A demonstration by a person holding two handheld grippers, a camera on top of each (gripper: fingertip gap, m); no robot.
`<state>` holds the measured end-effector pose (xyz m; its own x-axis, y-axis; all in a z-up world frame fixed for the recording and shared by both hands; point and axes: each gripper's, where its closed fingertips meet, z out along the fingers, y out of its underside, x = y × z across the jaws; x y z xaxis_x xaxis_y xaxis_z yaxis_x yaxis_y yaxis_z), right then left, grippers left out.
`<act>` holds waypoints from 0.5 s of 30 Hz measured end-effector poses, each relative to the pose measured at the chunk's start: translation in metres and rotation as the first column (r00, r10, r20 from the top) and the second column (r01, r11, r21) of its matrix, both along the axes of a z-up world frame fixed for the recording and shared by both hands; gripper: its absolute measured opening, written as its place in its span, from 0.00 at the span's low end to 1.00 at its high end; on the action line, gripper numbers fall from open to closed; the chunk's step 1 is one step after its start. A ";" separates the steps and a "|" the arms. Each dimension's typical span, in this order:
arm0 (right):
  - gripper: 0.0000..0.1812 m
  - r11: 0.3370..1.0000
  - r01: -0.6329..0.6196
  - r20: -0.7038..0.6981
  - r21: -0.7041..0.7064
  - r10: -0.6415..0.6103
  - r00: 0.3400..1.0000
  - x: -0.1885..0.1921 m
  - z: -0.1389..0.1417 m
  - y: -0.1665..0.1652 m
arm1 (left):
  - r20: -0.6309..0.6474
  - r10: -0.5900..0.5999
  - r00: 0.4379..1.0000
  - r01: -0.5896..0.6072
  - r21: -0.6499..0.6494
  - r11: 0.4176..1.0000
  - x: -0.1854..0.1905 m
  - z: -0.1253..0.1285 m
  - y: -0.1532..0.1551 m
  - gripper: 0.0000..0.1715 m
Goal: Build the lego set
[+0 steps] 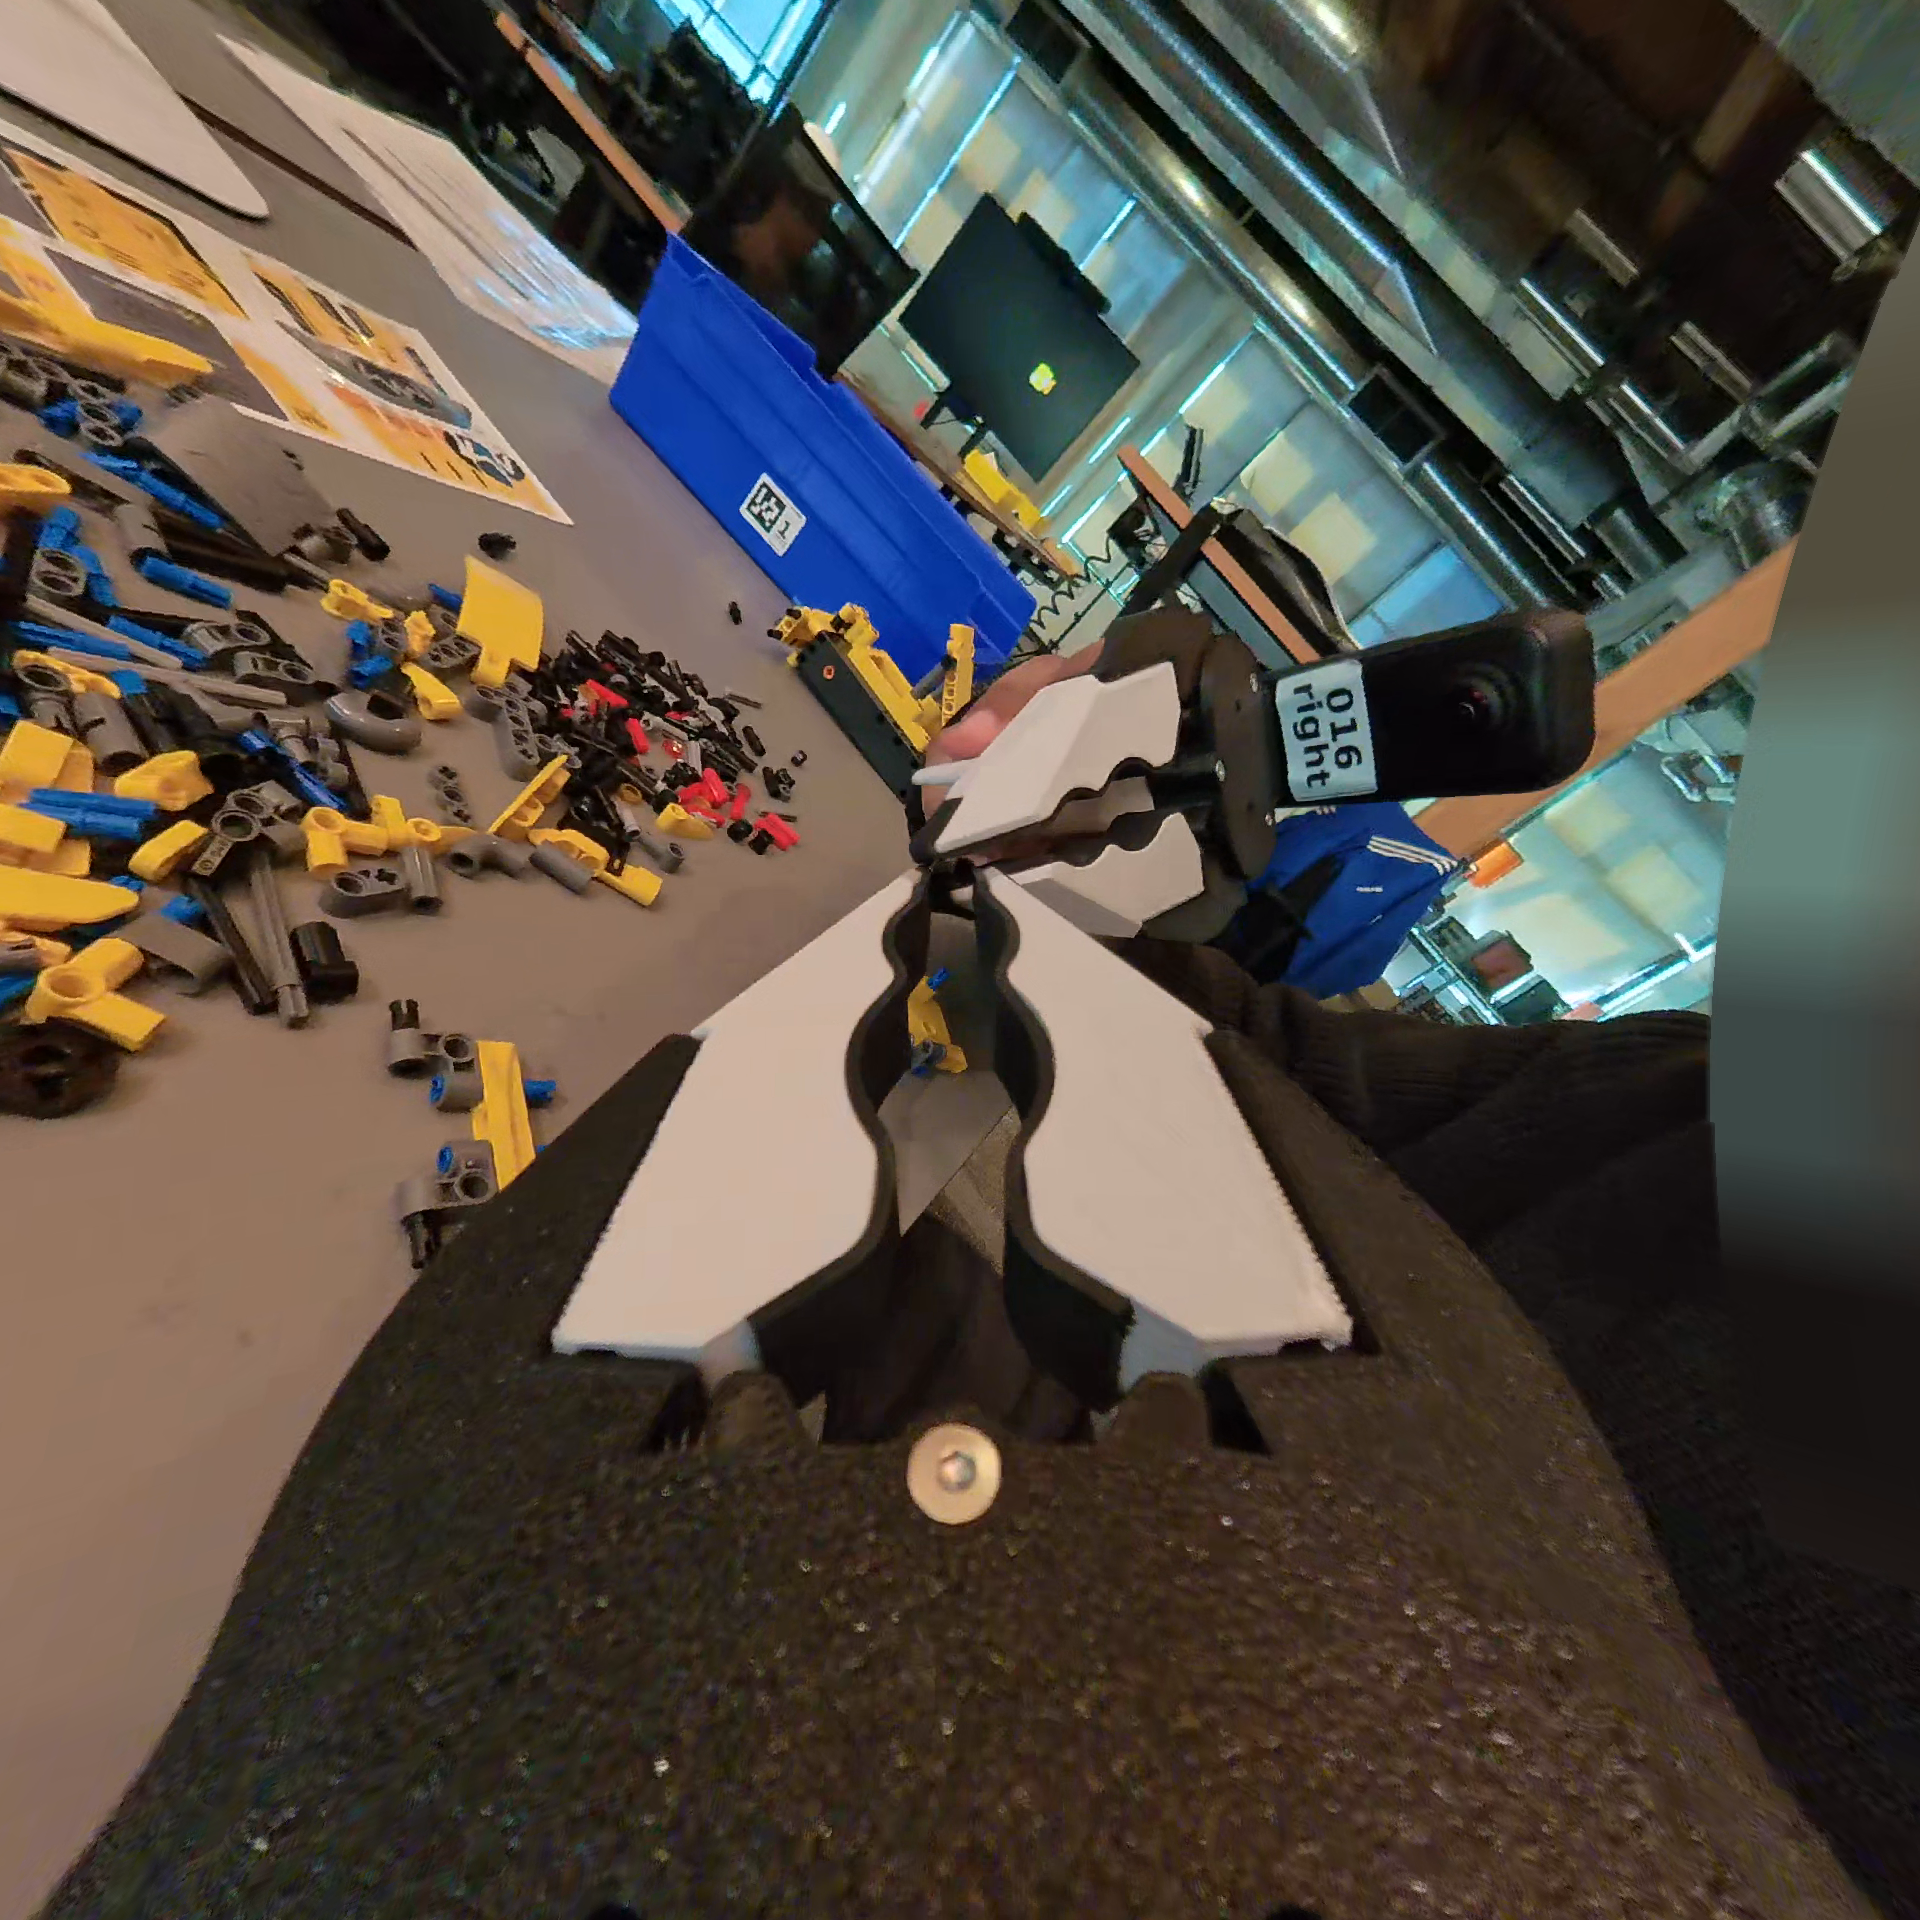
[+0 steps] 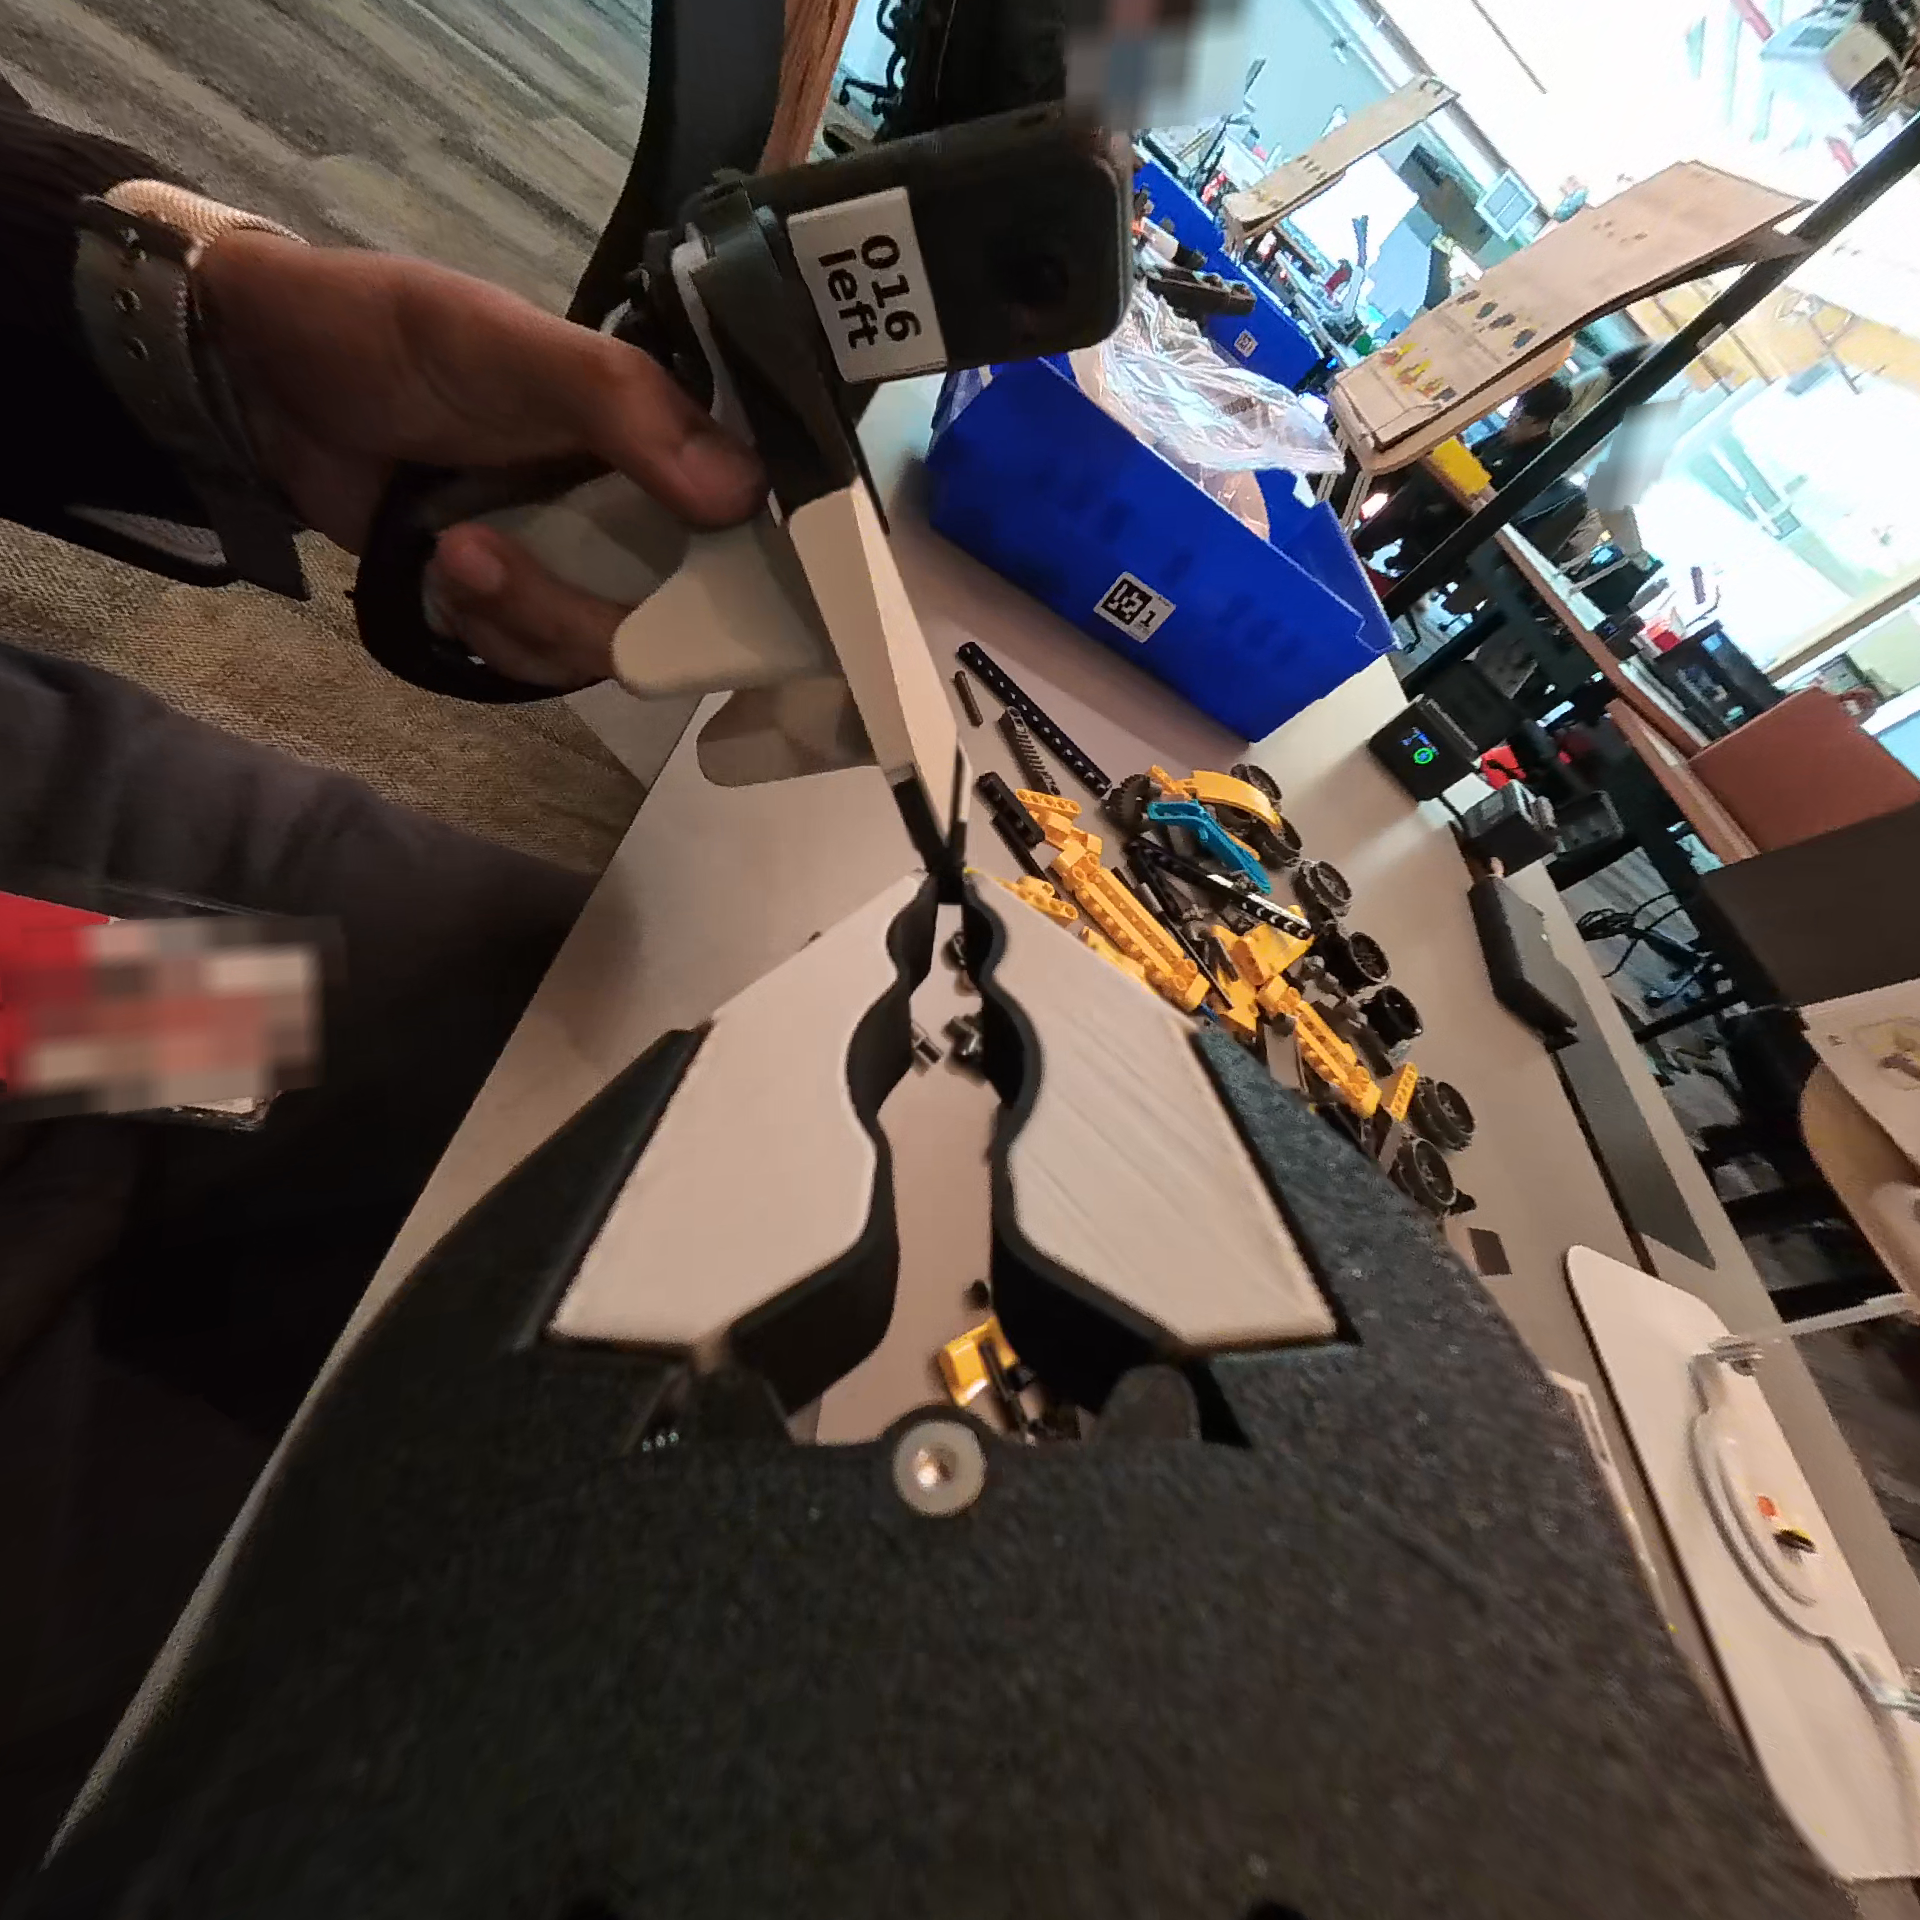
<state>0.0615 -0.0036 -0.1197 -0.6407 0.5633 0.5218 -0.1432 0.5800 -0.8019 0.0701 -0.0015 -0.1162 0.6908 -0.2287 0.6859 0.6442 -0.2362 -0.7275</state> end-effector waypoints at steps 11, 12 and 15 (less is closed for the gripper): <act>0.03 0.997 -0.071 -0.177 -0.035 0.063 0.982 0.013 0.023 -0.005 | 0.216 -0.139 0.966 0.107 0.155 0.982 0.007 0.018 -0.007 0.01; 0.03 0.998 -0.064 -0.193 -0.024 0.058 0.979 0.013 0.023 -0.005 | 0.220 -0.144 0.965 0.110 0.161 0.981 0.007 0.019 -0.008 0.00; 0.04 0.998 -0.058 -0.203 -0.008 0.055 0.978 0.012 0.021 -0.006 | 0.217 -0.152 0.964 0.117 0.164 0.980 0.009 0.020 -0.008 0.00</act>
<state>0.0732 -0.0098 -0.0990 -0.5533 0.5373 0.6365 -0.3357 0.5555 -0.7607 0.0790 -0.0094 -0.0966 0.4767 -0.4197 0.7724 0.7660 -0.2327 -0.5992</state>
